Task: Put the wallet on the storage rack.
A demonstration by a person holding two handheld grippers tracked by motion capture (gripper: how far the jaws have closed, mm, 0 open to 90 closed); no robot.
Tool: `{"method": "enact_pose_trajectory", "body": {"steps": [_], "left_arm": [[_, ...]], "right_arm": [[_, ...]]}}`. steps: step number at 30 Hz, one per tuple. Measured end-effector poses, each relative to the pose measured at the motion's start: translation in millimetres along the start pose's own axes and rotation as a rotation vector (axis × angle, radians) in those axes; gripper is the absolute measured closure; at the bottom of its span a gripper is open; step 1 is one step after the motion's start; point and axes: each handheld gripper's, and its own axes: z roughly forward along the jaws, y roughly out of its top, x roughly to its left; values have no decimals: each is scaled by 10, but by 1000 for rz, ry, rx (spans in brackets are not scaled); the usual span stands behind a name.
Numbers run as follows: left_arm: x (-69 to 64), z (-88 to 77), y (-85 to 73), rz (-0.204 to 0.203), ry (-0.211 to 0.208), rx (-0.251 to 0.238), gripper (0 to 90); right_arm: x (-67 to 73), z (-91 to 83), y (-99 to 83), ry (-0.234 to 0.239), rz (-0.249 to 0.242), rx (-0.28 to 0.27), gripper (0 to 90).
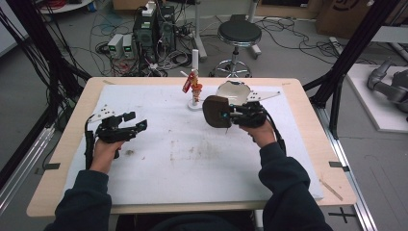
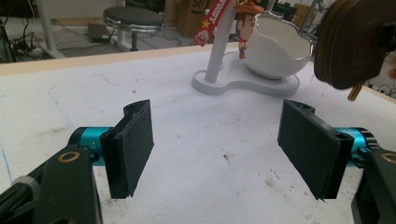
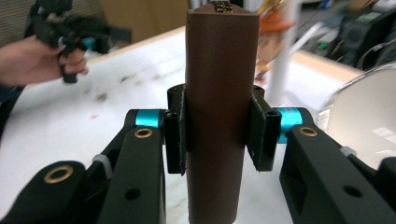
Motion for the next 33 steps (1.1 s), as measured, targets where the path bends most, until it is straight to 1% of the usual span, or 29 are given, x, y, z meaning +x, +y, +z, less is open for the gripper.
{"method": "enact_pose_trajectory", "body": {"steps": [2, 3, 5, 8, 10, 11, 12, 13, 14, 15, 16, 17, 19, 20, 21, 23, 24, 26, 27, 29, 30, 31, 33], "left_arm": [[21, -7, -15, 15, -4, -2, 267], [33, -12, -20, 16, -1, 3, 267], [56, -20, -25, 11, 1, 0, 267], [72, -30, -27, 7, 11, -5, 262], [76, -29, -31, 1, 7, 1, 252], [76, -29, -31, 1, 7, 1, 251], [77, -28, -32, 2, 9, 5, 251], [74, -23, -34, -4, 10, 7, 247], [76, -20, -35, -7, 9, 10, 245], [76, -20, -35, -7, 9, 10, 245], [75, -19, -37, -12, 8, 11, 245], [73, -17, -39, -13, 9, 13, 245], [71, -15, -39, -15, 7, 14, 245], [67, -14, -39, -15, 7, 16, 245], [65, -13, -38, -17, 5, 14, 245], [65, -15, -38, -17, 3, 13, 245], [67, -17, -37, -16, 3, 13, 245], [67, -18, -37, -22, 0, 12, 245], [67, -18, -37, -22, 0, 12, 245], [69, -20, -39, -22, 0, 13, 245], [68, -19, -40, -24, -2, 14, 245], [66, -18, -41, -26, -4, 14, 245], [67, -15, -43, -28, -6, 18, 245]], "right_arm": [[-58, -70, 69, -29, -1, -7, 646], [-86, -103, 103, -45, -3, -14, 646], [-141, -163, 167, -72, -5, -36, 646], [-227, -235, 278, -118, -16, -44, 647], [-288, -267, 348, -152, -32, -56, 647], [-318, -275, 383, -167, -35, -56, 646], [-318, -275, 383, -167, -35, -56, 646], [-379, -278, 435, -204, -51, -58, 646], [-413, -273, 452, -219, -53, -61, 646], [-413, -273, 452, -219, -53, -61, 646], [-443, -266, 462, -235, -51, -59, 646], [-515, -232, 459, -260, -45, -64, 646], [-578, -180, 441, -278, -46, -48, 646], [-604, -151, 437, -279, -39, -33, 646], [-629, -118, 438, -288, -47, -20, 646], [-658, -65, 426, -315, -68, -25, 646], [-671, -42, 417, -317, -66, -26, 646], [-701, 2, 390, -330, -82, 3, 646], [-701, 2, 390, -330, -82, 3, 646], [-725, 38, 356, -351, -106, 57, 646], [-747, 57, 329, -367, -129, 96, 645], [-747, 57, 329, -367, -129, 96, 645], [-768, 64, 307, -380, -146, 118, 640]]}}
